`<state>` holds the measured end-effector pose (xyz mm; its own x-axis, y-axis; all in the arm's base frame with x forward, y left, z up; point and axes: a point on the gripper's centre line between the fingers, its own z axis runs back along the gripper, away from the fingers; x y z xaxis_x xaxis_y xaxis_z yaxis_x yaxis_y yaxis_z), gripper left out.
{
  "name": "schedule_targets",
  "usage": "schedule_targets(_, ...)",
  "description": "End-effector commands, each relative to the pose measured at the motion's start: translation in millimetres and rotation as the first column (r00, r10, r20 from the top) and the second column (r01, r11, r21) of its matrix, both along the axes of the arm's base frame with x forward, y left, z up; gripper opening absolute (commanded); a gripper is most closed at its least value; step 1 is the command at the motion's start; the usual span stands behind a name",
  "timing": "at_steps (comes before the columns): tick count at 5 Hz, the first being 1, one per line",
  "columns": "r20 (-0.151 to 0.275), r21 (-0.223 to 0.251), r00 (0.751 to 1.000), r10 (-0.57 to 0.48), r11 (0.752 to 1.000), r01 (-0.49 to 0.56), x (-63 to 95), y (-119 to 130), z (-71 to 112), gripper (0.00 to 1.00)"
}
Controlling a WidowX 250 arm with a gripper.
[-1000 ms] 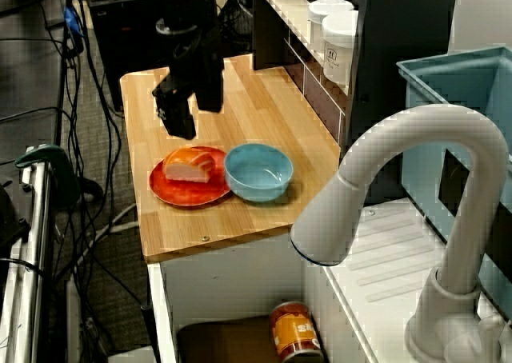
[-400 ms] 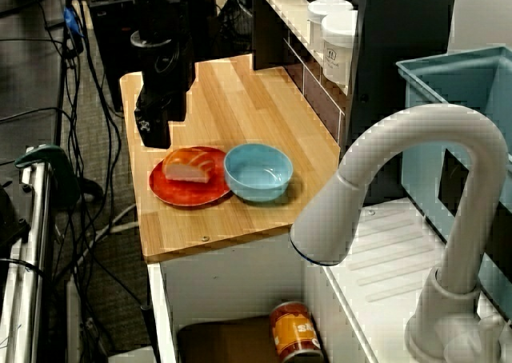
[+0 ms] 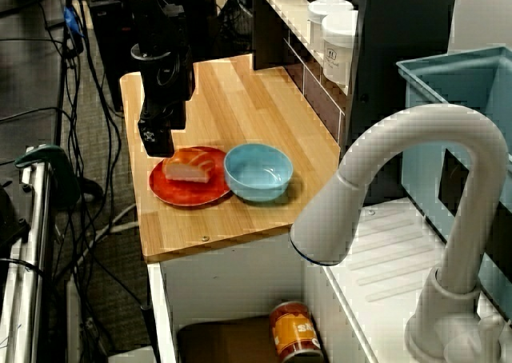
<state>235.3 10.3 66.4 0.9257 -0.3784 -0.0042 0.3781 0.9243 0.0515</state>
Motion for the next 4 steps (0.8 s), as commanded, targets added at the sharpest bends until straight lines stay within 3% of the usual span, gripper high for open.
schedule_targets(1, 0.027, 0.003, 0.999, 0.018, 1.0, -0.019, 0.9, -6.2, -3.6, 1.0)
schedule_targets(4, 0.019, -0.004, 1.0, 0.019, 1.0, -0.018, 0.0, -10.0, -9.8, 1.0)
